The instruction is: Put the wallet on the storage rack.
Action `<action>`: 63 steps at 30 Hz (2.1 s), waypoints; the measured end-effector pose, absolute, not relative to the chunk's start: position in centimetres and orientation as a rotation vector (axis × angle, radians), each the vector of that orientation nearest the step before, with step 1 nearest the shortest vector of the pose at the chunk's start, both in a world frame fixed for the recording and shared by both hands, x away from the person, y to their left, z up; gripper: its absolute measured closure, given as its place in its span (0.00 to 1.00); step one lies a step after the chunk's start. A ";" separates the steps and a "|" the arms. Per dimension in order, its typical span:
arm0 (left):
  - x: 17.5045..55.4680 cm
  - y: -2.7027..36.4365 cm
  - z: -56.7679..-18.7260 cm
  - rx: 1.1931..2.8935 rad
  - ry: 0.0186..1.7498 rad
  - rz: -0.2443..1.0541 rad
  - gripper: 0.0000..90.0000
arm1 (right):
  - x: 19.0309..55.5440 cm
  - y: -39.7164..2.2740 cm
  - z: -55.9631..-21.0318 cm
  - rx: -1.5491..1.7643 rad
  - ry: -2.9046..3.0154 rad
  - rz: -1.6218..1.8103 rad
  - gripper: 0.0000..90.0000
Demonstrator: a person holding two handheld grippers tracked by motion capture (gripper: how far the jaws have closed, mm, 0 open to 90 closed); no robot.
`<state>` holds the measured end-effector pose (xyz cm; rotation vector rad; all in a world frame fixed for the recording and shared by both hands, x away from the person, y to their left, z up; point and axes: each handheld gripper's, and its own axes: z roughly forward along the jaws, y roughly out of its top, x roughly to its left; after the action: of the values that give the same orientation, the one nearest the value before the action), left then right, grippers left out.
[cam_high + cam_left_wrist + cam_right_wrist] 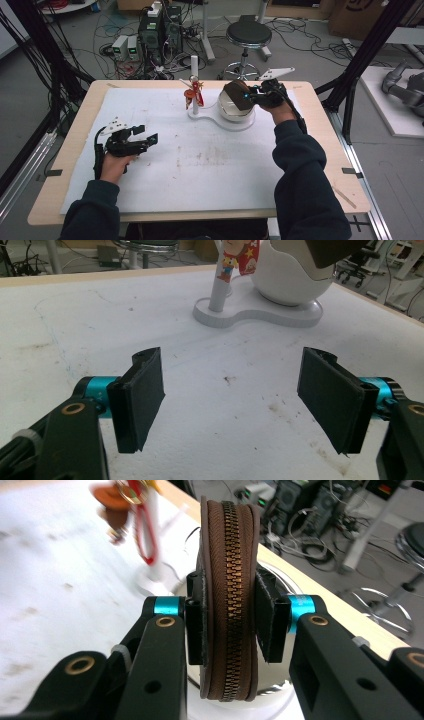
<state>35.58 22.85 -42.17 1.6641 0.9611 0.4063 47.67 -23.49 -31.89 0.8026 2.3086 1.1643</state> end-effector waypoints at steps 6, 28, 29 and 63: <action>35.6 22.9 -42.2 1.656 0.964 0.401 0.29 | 48.5 -23.3 -32.8 0.774 2.318 1.085 0.78; 35.7 24.2 -42.0 1.585 0.977 0.400 0.22 | 48.0 -23.6 -32.7 0.968 2.268 1.219 0.42; 35.7 24.3 -41.9 1.586 0.963 0.413 0.22 | 47.4 -24.1 -32.5 0.979 2.267 1.250 0.42; 35.2 24.3 -41.7 1.610 0.925 0.520 0.23 | 35.1 -31.8 -39.7 1.057 2.086 1.192 0.24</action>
<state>35.15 24.34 -41.68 1.6098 0.9250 0.5198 35.08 -31.78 -39.74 1.0569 2.0863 1.1921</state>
